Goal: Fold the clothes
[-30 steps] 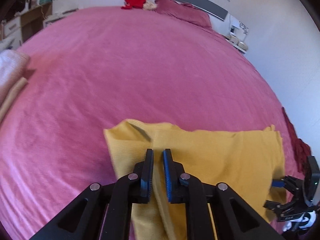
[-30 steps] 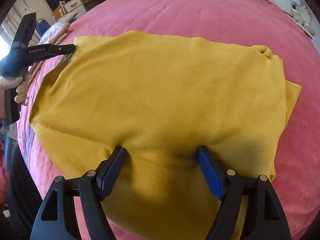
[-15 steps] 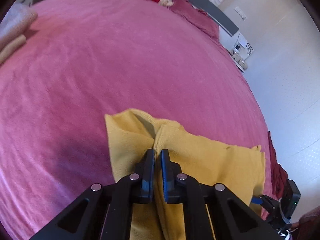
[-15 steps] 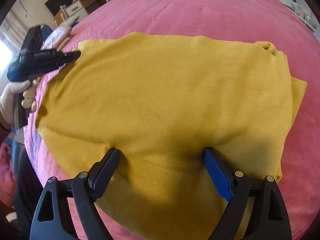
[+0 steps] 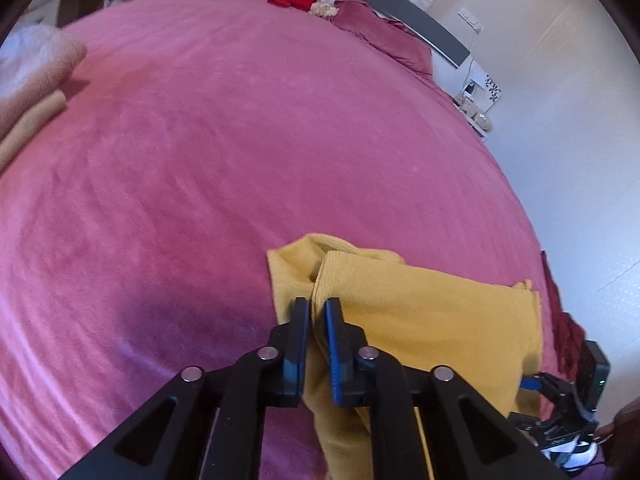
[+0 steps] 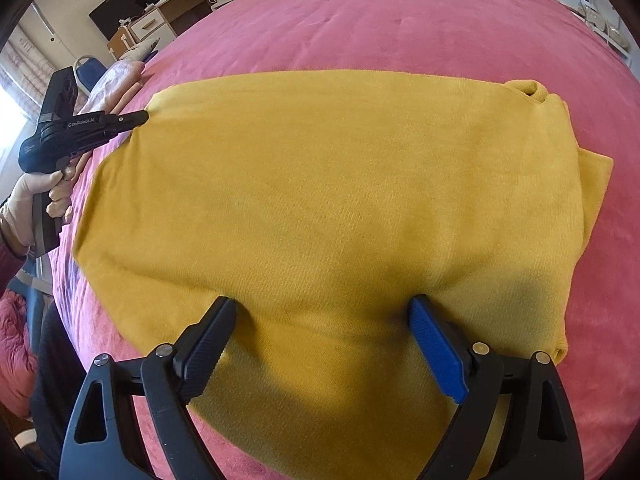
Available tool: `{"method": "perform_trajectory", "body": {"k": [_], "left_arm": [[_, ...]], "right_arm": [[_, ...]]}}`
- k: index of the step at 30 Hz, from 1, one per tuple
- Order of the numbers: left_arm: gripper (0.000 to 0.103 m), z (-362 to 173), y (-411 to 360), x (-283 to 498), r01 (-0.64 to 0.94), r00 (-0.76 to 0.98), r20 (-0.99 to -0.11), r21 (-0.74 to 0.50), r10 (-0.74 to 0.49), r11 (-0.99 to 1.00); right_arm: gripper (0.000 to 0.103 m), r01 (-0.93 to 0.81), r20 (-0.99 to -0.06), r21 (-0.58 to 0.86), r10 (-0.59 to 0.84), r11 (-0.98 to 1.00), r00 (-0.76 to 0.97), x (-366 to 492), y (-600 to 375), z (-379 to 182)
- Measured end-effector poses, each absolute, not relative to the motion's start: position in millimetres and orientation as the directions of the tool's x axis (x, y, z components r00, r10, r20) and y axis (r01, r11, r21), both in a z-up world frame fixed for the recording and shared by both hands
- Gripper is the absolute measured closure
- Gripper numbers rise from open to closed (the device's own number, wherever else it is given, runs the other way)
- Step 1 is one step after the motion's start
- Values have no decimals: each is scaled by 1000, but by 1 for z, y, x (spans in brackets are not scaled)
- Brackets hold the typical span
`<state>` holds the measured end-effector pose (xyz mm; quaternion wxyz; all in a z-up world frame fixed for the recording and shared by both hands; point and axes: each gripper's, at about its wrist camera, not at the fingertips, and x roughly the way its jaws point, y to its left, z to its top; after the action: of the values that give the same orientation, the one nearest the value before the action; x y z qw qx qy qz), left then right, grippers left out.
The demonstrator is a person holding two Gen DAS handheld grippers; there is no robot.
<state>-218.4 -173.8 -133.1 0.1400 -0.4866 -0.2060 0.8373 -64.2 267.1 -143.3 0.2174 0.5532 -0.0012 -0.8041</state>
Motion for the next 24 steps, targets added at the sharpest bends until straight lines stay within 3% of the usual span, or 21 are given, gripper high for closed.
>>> {"method": "perform_trajectory", "body": {"k": [1,8,12,15,18,19,21,22,24], "left_arm": [[92,-134,-176,-216,-30,-482,-750,-503,453,-864],[93,-107,-212,-142,150,-626,-739,-426,248,-892],[93,-100,-165,-106,1,-677,-653,-462,340,-887],[91,-111,-112,-100,-146,-644,-676,-351,359,-925],[90,-135,-94,-100,-86,-707,-700,-61,104,-994],[97,-143,-106,-95,-43,-705,-705,-63,75,-997],[98,-152,-133,-75,28,-725,-686,-128,68,-991],[81,-153,-148,-62,59,-740,-668,-177,76,-982],[86,-155,-171,-52,152,-714,-700,-193,27,-969]], "right_arm": [[11,350,-888,245,-354,-904,-292,-64,266,-143],[9,340,-853,307,-416,-889,-317,-60,280,-142],[8,337,-855,287,-399,-897,-333,-59,278,-143],[7,362,-876,231,-355,-903,-327,-63,262,-144],[7,383,-887,201,-333,-902,-318,-63,257,-146],[7,386,-884,207,-341,-899,-320,-63,259,-146],[7,390,-873,218,-358,-895,-333,-61,262,-146],[7,392,-865,222,-366,-893,-343,-60,263,-146],[6,396,-849,230,-383,-889,-364,-58,265,-147]]}}
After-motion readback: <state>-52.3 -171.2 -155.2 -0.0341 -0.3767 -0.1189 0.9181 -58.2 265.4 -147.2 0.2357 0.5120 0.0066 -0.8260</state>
